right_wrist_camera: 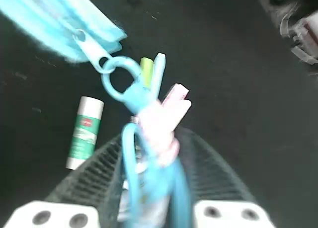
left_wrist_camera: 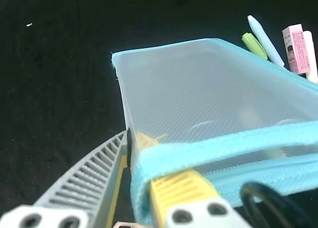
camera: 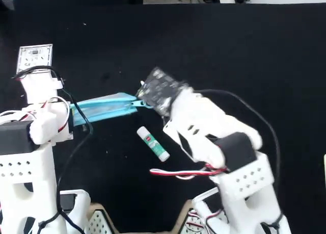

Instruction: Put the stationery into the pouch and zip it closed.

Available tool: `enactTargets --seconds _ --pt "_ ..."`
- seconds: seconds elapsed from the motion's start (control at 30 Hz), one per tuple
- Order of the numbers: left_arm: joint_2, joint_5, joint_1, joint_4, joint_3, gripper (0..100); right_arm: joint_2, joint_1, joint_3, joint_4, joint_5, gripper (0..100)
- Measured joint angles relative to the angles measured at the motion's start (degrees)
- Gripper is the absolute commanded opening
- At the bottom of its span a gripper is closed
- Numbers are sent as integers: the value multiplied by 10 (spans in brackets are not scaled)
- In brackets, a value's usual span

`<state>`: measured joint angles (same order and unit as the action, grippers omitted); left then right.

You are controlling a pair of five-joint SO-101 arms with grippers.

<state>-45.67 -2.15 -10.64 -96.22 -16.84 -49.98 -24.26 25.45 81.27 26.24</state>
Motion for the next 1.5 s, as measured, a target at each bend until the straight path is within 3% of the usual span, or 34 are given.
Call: enactTargets --seconds 0.3,0.4,0.63,1.07,1.27,1.5 --pt "0 0 -2 0 -1 30 -2 -15 -208 156 -140 263" --pt "0 0 -2 0 -1 30 -6 6 -235 159 -200 263" --pt "0 0 -2 0 -1 30 131 139 -239 168 -325 265" --pt "0 0 -2 0 -1 30 360 135 -261 181 -448 263" --pt "0 0 -2 0 -1 30 444 132 -252 181 -448 262" --pt "0 0 -2 0 -1 30 493 113 -161 181 -277 263"
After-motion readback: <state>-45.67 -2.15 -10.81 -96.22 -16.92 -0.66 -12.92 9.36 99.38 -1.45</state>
